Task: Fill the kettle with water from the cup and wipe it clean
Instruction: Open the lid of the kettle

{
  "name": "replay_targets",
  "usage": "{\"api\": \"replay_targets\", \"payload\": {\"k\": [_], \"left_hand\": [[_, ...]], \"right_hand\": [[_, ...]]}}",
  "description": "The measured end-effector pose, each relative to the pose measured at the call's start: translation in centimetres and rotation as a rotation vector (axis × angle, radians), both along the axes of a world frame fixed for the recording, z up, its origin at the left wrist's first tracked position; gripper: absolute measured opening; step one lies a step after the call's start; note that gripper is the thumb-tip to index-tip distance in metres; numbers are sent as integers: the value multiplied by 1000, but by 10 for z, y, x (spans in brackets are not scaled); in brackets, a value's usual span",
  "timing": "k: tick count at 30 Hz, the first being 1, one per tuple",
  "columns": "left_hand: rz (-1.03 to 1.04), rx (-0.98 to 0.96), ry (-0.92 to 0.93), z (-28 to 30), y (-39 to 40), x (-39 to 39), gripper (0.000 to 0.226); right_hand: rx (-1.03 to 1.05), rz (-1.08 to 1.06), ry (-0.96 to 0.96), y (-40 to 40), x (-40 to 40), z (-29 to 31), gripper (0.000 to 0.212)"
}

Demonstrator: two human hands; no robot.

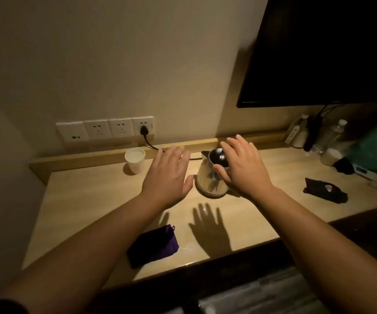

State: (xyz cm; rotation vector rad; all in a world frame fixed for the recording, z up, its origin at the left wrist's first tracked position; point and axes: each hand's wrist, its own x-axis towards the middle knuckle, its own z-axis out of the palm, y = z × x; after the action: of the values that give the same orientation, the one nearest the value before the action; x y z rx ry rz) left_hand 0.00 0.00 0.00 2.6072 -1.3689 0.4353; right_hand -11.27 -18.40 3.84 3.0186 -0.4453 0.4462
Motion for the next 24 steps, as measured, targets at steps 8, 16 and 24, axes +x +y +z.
{"api": "replay_targets", "payload": {"k": [8,16,24], "left_hand": [[27,74,66,-44,-69,19,61],[51,130,178,-73,-136,48,64],[41,108,334,-98,-150,56,72]], "right_hand": [[54,35,168,-71,17,-53,62],[81,174,223,-119,51,-87,61],[179,361,291,-149,65,-88,60]]}}
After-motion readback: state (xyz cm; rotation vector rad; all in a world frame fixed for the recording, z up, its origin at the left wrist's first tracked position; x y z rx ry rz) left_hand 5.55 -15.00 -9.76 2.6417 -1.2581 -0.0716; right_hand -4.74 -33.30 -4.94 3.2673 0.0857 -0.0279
